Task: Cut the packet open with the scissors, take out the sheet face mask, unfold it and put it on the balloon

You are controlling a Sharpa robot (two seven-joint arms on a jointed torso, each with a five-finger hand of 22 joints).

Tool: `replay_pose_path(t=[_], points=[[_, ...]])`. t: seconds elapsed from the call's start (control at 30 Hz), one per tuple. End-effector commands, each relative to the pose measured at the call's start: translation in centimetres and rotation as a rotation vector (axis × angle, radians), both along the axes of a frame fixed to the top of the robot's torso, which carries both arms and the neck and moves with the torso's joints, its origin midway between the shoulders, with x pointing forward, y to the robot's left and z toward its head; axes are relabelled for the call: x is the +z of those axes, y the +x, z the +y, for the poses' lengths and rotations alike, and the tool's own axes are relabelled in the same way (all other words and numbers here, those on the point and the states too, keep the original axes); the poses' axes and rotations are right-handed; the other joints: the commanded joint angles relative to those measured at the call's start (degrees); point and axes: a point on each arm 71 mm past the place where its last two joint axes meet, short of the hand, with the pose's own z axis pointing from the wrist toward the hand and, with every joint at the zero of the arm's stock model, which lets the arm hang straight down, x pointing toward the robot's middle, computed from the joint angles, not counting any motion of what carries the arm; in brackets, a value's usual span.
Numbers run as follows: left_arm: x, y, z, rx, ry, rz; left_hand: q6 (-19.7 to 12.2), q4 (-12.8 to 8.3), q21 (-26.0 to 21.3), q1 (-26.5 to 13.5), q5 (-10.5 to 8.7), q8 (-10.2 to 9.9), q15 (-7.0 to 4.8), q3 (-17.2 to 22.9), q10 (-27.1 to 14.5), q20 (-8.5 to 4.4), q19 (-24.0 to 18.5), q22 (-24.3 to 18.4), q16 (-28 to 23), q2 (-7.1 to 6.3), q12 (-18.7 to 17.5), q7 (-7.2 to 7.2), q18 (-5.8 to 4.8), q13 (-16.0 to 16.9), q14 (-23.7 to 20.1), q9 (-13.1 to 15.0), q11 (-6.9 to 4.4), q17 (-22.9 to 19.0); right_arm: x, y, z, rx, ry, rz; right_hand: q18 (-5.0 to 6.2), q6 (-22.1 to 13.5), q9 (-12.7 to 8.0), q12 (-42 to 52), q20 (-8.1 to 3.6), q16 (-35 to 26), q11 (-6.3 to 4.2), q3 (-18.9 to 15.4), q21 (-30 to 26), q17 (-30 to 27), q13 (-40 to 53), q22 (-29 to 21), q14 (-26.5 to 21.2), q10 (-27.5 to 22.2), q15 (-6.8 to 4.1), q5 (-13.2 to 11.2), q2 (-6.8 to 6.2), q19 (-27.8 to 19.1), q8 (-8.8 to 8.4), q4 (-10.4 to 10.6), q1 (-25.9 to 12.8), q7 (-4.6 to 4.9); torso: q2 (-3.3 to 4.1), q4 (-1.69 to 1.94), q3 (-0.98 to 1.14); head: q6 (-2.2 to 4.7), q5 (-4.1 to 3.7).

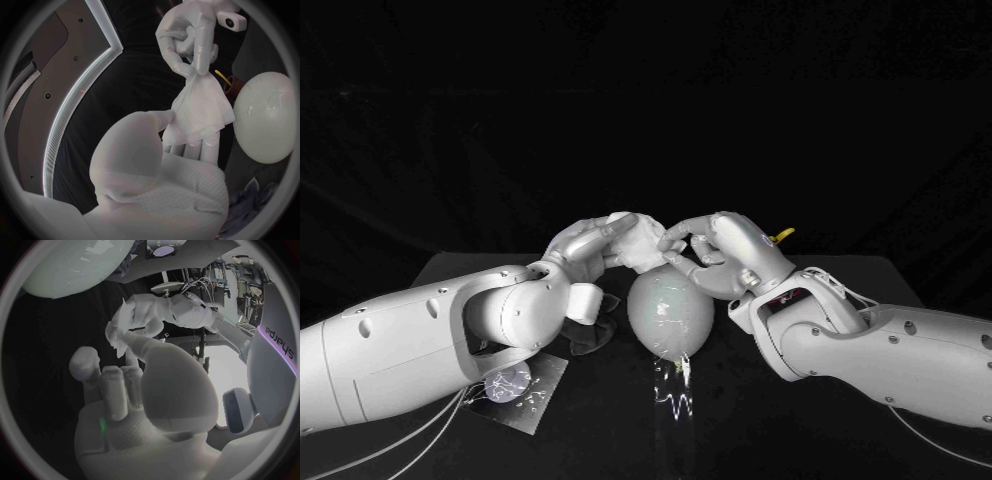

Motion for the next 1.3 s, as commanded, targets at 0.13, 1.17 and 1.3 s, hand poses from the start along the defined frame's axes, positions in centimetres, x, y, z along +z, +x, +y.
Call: replay_pose_path(t=[0.13,1.17,1.3], points=[[0.2,0.3,0.3,0.021,-0.003,-0.018,0.4,-0.4,0.2,-0.2,0.2,0.3,-0.03,0.1,0.4,-0.18,0.2,0.1,0.4,0.52,0.4,0.68,0.61,0.0,0.3,-0.1,-0.06,0.1,-0.2,-0.3,0.1,0.043,-0.022,0.01,0.51,0.1,0.3,0.1,-0.05,0.2,-0.23,0.4,0.4,15.1,14.7,0.3,6.0,5.7,-0.05,0.2,-0.04,0.4,0.59,-0.3,-0.4,0.32,0.0,-0.02,-0.01,-0.06,0.05],[0.1,0.4,0.4,0.01,-0.003,-0.011,0.5,-0.4,0.2,-0.2,0.2,0.3,-0.08,0.2,0.5,-0.23,0.3,0.1,0.4,0.49,0.4,0.64,0.62,0.0,0.5,0.0,-0.11,0.1,-1.4,-0.5,-1.2,0.065,-0.079,0.072,0.46,0.2,0.5,0.6,-0.09,0.2,-0.21,0.7,0.6,15.1,15.1,0.5,6.0,6.0,-0.03,0.1,-0.48,0.5,1.06,-0.8,-0.8,0.3,-0.01,-0.02,-0.02,-0.33,0.37],[0.1,0.5,0.4,0.003,-0.002,-0.011,0.5,-0.4,0.2,-0.2,0.2,0.3,-0.09,0.2,0.5,-0.23,0.3,0.1,0.4,0.47,0.4,0.64,0.62,0.0,0.5,0.0,-0.11,0.1,-1.7,-0.5,-1.4,0.071,-0.087,0.088,0.56,-0.1,0.6,0.6,-0.08,0.2,-0.16,0.7,0.2,15.1,15.1,0.2,6.0,6.0,0.01,0.1,-0.68,0.1,1.1,-0.8,-1.2,0.37,-0.04,0.03,-0.01,-0.39,0.45]])
